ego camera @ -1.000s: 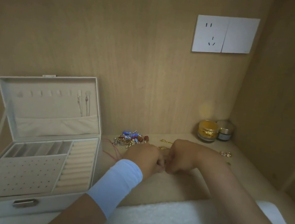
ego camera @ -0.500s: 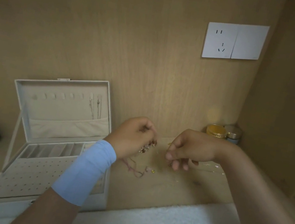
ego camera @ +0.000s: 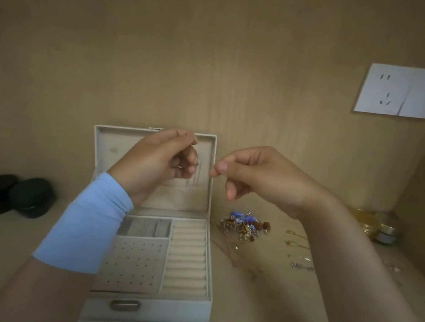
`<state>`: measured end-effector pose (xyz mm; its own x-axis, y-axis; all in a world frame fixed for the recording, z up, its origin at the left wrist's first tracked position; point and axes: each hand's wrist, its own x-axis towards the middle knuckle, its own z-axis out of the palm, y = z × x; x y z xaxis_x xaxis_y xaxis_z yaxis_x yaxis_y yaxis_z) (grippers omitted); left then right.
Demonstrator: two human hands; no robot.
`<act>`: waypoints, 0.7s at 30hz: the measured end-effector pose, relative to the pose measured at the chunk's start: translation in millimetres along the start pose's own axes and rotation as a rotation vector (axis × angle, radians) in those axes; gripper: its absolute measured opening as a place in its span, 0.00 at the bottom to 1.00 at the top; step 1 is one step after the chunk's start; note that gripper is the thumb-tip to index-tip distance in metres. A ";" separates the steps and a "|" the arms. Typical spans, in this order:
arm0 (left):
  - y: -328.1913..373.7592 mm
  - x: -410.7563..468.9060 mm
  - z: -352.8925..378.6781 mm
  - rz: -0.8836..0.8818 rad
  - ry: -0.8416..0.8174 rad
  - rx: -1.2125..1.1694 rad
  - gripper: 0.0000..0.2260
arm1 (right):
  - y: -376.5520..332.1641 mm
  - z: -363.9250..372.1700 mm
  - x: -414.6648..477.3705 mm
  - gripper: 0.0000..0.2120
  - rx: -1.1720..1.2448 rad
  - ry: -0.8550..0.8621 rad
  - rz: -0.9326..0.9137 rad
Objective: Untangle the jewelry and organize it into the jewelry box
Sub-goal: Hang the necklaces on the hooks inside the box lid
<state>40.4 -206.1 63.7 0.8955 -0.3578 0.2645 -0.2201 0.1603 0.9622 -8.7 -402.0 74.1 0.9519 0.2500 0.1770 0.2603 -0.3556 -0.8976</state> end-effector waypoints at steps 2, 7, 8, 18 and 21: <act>5.2 -1.7 -20.0 0.031 0.023 -0.007 0.08 | -5.7 15.0 13.1 0.09 0.052 -0.013 -0.023; 6.9 -1.6 -52.0 0.061 0.061 0.115 0.08 | 0.3 43.3 33.0 0.10 0.174 -0.103 0.032; 6.3 -1.0 -55.4 0.052 0.060 0.142 0.08 | 3.0 48.3 36.4 0.10 0.193 -0.121 0.048; -8.2 9.7 -71.5 0.017 -0.053 0.423 0.05 | 26.7 77.5 63.9 0.05 0.277 -0.044 0.039; -14.5 12.4 -83.4 -0.037 -0.039 0.499 0.05 | 32.0 72.0 66.0 0.06 0.272 0.034 0.064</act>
<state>87.0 -136.2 47.6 0.8932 -0.3907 0.2228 -0.3552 -0.3090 0.8823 50.9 -332.0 28.1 0.9712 0.2023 0.1255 0.1506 -0.1138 -0.9820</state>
